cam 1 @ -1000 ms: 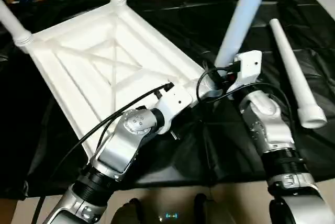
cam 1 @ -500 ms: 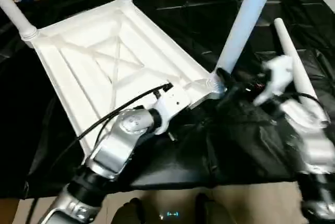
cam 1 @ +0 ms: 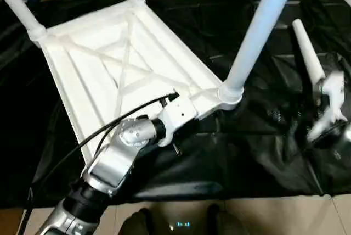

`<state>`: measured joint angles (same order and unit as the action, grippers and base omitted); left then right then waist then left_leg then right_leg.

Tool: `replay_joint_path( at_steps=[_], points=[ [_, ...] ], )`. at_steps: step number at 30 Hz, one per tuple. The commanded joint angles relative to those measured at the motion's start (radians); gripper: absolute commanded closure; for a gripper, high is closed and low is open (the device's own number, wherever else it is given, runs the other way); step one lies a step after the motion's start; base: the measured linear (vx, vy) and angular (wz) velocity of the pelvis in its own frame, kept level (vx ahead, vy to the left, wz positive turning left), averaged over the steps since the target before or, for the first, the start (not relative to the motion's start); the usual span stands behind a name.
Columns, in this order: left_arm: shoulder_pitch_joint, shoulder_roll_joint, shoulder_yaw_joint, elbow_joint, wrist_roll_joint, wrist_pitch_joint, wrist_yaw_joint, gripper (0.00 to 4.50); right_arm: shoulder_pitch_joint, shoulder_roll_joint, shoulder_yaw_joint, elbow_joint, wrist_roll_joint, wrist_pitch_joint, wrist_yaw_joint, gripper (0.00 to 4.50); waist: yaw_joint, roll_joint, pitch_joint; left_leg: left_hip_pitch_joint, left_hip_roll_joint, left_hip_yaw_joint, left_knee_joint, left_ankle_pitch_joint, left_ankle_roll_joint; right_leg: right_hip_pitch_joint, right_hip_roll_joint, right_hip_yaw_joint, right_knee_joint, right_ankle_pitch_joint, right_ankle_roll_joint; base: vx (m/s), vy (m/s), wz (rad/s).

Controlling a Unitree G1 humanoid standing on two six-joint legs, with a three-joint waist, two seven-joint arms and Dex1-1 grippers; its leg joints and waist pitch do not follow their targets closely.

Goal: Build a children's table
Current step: Insert table leg to table base

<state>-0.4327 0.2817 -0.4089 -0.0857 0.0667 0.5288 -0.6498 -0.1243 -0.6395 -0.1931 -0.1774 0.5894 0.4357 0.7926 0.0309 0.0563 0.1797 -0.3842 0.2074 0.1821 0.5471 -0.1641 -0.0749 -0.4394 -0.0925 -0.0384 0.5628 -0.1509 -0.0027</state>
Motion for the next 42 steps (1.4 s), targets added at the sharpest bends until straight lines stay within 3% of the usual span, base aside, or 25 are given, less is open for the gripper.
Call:
replay_joint_path(
  at_steps=[1,2,3,5,6,7,8,9,11,14,16,17,19,20,23,26,27,31,32,33,34,35,38,42],
  points=[
    [0.035,0.019,-0.029,0.068,0.003,0.004,-0.030,4.50,0.022,-0.013,-0.014,-0.028,0.001,0.018,0.015,0.13,-0.001,-0.030,-0.068,0.006,0.004,0.009,-0.043,-0.116,0.160,0.062,-0.025,0.023,-0.054,-0.182,-0.227,0.000,0.000,0.00],
    [0.034,0.020,-0.029,0.068,0.003,0.003,-0.031,4.50,0.025,-0.014,-0.015,-0.028,-0.001,0.017,0.015,0.13,-0.001,-0.024,-0.066,0.004,0.004,0.007,-0.045,-0.130,0.151,0.062,-0.026,0.022,-0.056,-0.216,-0.219,0.000,0.000,0.00],
    [0.032,0.020,-0.030,0.070,0.003,0.000,-0.034,4.50,0.036,-0.018,-0.020,-0.021,-0.017,0.013,0.008,0.13,-0.002,-0.025,-0.065,0.007,0.004,0.007,-0.046,-0.157,0.135,0.059,-0.026,0.022,-0.063,-0.273,-0.202,0.000,0.000,0.00],
    [0.030,0.027,-0.035,0.069,-0.002,-0.015,-0.054,4.50,0.055,-0.017,-0.044,0.014,-0.061,-0.017,-0.026,0.13,-0.001,-0.026,-0.067,0.012,0.004,0.008,-0.046,-0.171,0.119,0.055,-0.026,0.024,-0.066,-0.305,-0.187,0.000,0.000,0.00],
    [0.029,0.028,-0.036,0.069,-0.004,-0.019,-0.060,4.50,0.059,-0.017,-0.051,0.023,-0.070,-0.023,-0.033,0.13,-0.002,-0.024,-0.068,0.012,0.004,0.008,-0.046,-0.163,0.114,0.053,-0.025,0.025,-0.066,-0.296,-0.185,0.000,0.000,0.00],
    [0.032,0.036,-0.041,0.068,-0.011,-0.036,-0.078,4.50,0.093,-0.046,-0.030,0.038,-0.153,-0.066,-0.052,0.13,-0.002,-0.025,-0.069,0.009,0.004,0.007,-0.046,-0.155,0.110,0.054,-0.024,0.023,-0.064,-0.282,-0.187,0.000,0.000,0.00],
    [0.033,0.037,-0.042,0.068,-0.013,-0.041,-0.081,4.50,0.115,-0.058,-0.014,0.033,-0.182,-0.083,-0.059,0.13,0.001,-0.026,-0.070,0.013,0.005,0.008,-0.045,-0.144,0.107,0.052,-0.021,0.025,-0.063,-0.261,-0.186,0.000,0.000,0.00],
    [0.034,0.037,-0.040,0.069,-0.014,-0.046,-0.080,4.50,0.128,-0.054,-0.012,0.019,-0.175,-0.079,-0.064,0.13,0.002,-0.026,-0.071,0.016,0.005,0.010,-0.044,-0.144,0.111,0.051,-0.021,0.026,-0.063,-0.246,-0.189,0.000,0.000,0.00],
    [0.034,0.036,-0.036,0.073,-0.016,-0.055,-0.080,4.50,0.141,-0.037,-0.010,-0.005,-0.157,-0.067,-0.072,0.13,0.000,-0.027,-0.074,0.007,0.004,0.006,-0.042,-0.123,0.135,0.060,-0.022,0.024,-0.053,-0.194,-0.204,0.000,0.000,0.00],
    [0.032,0.034,-0.018,0.083,-0.031,-0.094,-0.083,4.50,0.157,0.025,0.010,-0.054,-0.156,-0.074,-0.112,0.13,0.000,-0.026,-0.069,0.007,0.003,0.008,-0.043,-0.132,0.148,0.054,-0.023,0.024,-0.056,-0.220,-0.194,0.000,0.000,0.00],
    [0.035,0.037,-0.012,0.086,-0.041,-0.115,-0.094,4.50,0.159,0.059,0.021,-0.067,-0.174,-0.097,-0.139,0.13,-0.002,-0.027,-0.067,0.006,0.003,0.006,-0.045,-0.148,0.138,0.054,-0.024,0.022,-0.059,-0.259,-0.181,0.000,0.000,0.00],
    [0.038,0.041,-0.008,0.086,-0.047,-0.127,-0.105,4.50,0.161,0.081,0.031,-0.075,-0.187,-0.113,-0.160,0.13,-0.001,-0.018,-0.063,0.007,0.003,0.006,-0.048,-0.164,0.127,0.050,-0.025,0.023,-0.062,-0.290,-0.169,0.000,0.000,0.00],
    [0.042,0.049,-0.005,0.089,-0.048,-0.137,-0.116,4.50,0.169,0.105,0.046,-0.091,-0.200,-0.130,-0.182,0.13,-0.002,-0.020,-0.064,0.007,0.003,0.004,-0.050,-0.179,0.110,0.050,-0.025,0.023,-0.064,-0.319,-0.154,0.000,0.000,0.00],
    [0.044,0.052,-0.004,0.090,-0.047,-0.141,-0.120,4.50,0.174,0.115,0.054,-0.100,-0.207,-0.136,-0.192,0.13,-0.002,-0.014,-0.061,0.009,0.003,0.005,-0.052,-0.185,0.101,0.046,-0.023,0.024,-0.066,-0.315,-0.151,0.000,0.000,0.00],
    [0.044,0.065,0.000,0.103,-0.047,-0.162,-0.131,4.50,0.212,0.133,0.106,-0.146,-0.270,-0.166,-0.211,0.13,-0.001,-0.012,-0.058,0.008,0.003,0.005,-0.053,-0.189,0.089,0.046,-0.022,0.025,-0.065,-0.299,-0.142,0.000,0.000,0.00],
    [0.038,0.067,0.003,0.113,-0.047,-0.168,-0.132,4.50,0.223,0.145,0.129,-0.164,-0.283,-0.168,-0.218,0.13,-0.004,-0.011,-0.057,0.006,0.003,0.002,-0.057,-0.207,0.080,0.048,-0.024,0.025,-0.065,-0.315,-0.136,0.000,0.000,0.00],
    [0.035,0.069,0.008,0.121,-0.046,-0.175,-0.135,4.50,0.232,0.146,0.165,-0.188,-0.306,-0.169,-0.219,0.13,-0.004,-0.010,-0.051,0.006,0.003,0.002,-0.060,-0.224,0.075,0.045,-0.024,0.026,-0.069,-0.336,-0.130,0.000,0.000,0.00],
    [0.034,0.073,0.012,0.127,-0.047,-0.189,-0.144,4.50,0.241,0.160,0.218,-0.227,-0.324,-0.162,-0.229,0.13,-0.004,-0.003,-0.044,0.006,0.002,-0.001,-0.065,-0.255,0.060,0.043,-0.027,0.028,-0.073,-0.380,-0.107,0.000,0.000,0.00],
    [0.034,0.075,0.013,0.129,-0.048,-0.194,-0.147,4.50,0.242,0.164,0.225,-0.234,-0.326,-0.159,-0.232,0.13,-0.006,-0.005,-0.043,0.006,0.001,-0.001,-0.066,-0.262,0.058,0.043,-0.027,0.028,-0.076,-0.395,-0.098,0.000,0.000,0.00],
    [0.034,0.077,0.015,0.131,-0.052,-0.199,-0.155,4.50,0.244,0.167,0.231,-0.240,-0.329,-0.157,-0.235,0.13,-0.004,0.000,-0.042,0.005,0.001,-0.003,-0.067,-0.262,0.055,0.043,-0.028,0.028,-0.075,-0.400,-0.095,0.000,0.000,0.00],
    [0.034,0.077,0.015,0.131,-0.052,-0.199,-0.155,4.50,0.244,0.167,0.231,-0.240,-0.329,-0.157,-0.235,0.13,-0.006,-0.003,-0.040,0.005,0.001,-0.002,-0.068,-0.269,0.055,0.042,-0.026,0.028,-0.079,-0.413,-0.090,0.000,0.000,0.00],
    [0.034,0.081,0.016,0.133,-0.056,-0.205,-0.163,4.50,0.247,0.172,0.235,-0.245,-0.332,-0.155,-0.240,0.13,-0.004,0.002,-0.038,0.007,0.002,-0.003,-0.069,-0.268,0.051,0.040,-0.028,0.029,-0.079,-0.413,-0.089,0.000,0.000,0.00],
    [0.032,0.090,0.019,0.137,-0.055,-0.213,-0.173,4.50,0.250,0.193,0.230,-0.258,-0.341,-0.164,-0.264,0.13,-0.004,0.004,-0.037,0.006,0.001,-0.002,-0.070,-0.263,0.050,0.039,-0.027,0.029,-0.080,-0.407,-0.091,0.000,0.000,0.00],
    [0.031,0.092,0.022,0.139,-0.053,-0.217,-0.177,4.50,0.238,0.211,0.203,-0.249,-0.366,-0.195,-0.306,0.13,-0.004,0.007,-0.038,0.006,0.002,-0.002,-0.070,-0.230,0.046,0.041,-0.026,0.028,-0.074,-0.343,-0.104,0.000,0.000,0.00]
  ],
)
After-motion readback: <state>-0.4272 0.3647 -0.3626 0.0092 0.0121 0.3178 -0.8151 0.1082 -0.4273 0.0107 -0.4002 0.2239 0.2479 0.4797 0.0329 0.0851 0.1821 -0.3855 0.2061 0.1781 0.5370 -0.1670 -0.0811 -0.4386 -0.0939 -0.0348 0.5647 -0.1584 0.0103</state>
